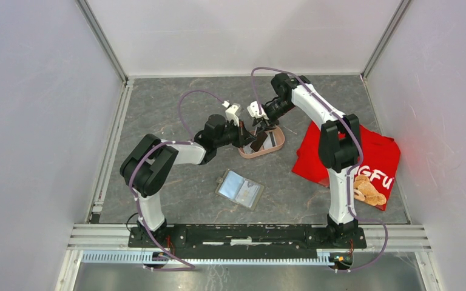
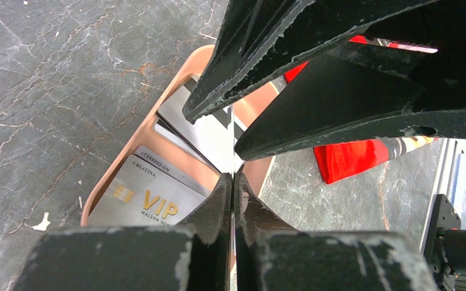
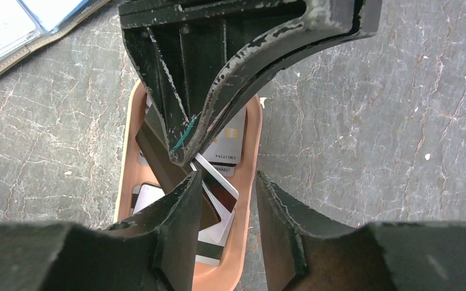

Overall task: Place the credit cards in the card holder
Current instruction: Place the credit card in the storage box.

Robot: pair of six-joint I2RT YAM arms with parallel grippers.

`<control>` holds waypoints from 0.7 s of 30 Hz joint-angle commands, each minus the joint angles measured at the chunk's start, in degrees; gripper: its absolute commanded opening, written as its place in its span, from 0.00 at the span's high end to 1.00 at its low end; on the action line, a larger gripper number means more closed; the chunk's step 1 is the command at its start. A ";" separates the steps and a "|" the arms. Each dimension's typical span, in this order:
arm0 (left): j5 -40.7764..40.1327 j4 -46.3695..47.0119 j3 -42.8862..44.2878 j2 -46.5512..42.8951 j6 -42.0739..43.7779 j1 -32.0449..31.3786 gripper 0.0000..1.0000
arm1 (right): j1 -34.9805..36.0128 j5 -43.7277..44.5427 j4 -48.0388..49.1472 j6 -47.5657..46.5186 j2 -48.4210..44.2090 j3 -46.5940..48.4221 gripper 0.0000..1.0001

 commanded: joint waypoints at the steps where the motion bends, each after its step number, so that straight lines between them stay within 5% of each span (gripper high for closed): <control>1: -0.45 3.63 0.64 -0.60 4.44 -0.64 0.98 | -0.25 0.11 0.69 2.17 -0.13 2.43 0.57; 9: -0.75 3.63 0.61 -0.60 4.55 -0.72 0.98 | -0.26 -0.13 -0.44 1.86 0.22 2.61 0.75; 15: -1.19 3.20 0.94 -0.36 4.53 -0.72 0.96 | -0.32 -0.29 -0.73 1.33 0.25 2.70 1.00; 17: -1.59 2.97 1.05 -0.25 4.44 -0.77 0.95 | -0.28 -0.30 -0.61 1.25 0.11 2.79 1.00; 21: -2.73 2.15 1.27 -0.24 3.51 -0.73 0.76 | -0.28 0.21 -0.28 1.07 -0.15 2.79 1.00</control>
